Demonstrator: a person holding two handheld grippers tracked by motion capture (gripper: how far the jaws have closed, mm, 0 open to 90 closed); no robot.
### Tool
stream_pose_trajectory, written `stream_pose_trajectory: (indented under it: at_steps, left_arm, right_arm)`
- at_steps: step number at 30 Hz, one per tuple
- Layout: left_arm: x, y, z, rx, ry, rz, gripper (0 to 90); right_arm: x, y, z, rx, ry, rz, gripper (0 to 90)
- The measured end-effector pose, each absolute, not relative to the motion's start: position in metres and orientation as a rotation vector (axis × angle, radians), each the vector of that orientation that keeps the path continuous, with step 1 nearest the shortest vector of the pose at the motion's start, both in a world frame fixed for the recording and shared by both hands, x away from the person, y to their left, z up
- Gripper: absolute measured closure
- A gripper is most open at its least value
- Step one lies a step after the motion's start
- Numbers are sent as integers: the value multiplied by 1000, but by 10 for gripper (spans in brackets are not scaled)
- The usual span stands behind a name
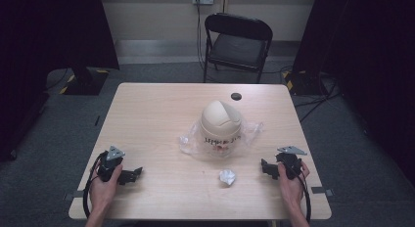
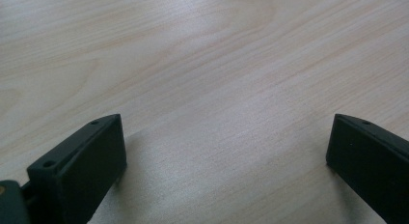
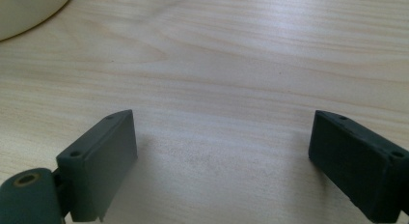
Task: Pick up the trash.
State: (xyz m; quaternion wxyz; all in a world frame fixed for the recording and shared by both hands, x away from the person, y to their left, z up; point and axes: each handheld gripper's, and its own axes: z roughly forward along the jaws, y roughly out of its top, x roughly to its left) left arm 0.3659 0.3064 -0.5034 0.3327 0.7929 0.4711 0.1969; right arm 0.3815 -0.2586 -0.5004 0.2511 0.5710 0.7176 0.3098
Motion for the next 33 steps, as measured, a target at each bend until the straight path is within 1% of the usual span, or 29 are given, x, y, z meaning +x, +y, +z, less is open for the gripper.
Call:
stream_pose_trajectory:
  at_steps: [9, 13, 21, 23, 26, 33]
  left_arm:
    - [366, 306, -503, 2068, 1233, 514, 0]
    - [366, 306, -503, 2071, 1231, 514, 0]
    - [366, 306, -503, 2071, 1231, 514, 0]
    - [366, 306, -503, 2071, 1231, 515, 0]
    - [366, 306, -503, 2071, 1231, 515, 0]
    - [366, 306, -503, 2069, 1232, 515, 0]
  right_arm:
    - [383, -257, -499, 1561, 1952, 844, 126]
    - [382, -256, -494, 1571, 1988, 897, 135]
    - [384, -243, -473, 1477, 2052, 948, 140]
    - [387, -236, -469, 1427, 2098, 903, 143]
    - [394, -227, -463, 1411, 2137, 947, 143]
    - [412, -211, -432, 1344, 2143, 1049, 139]
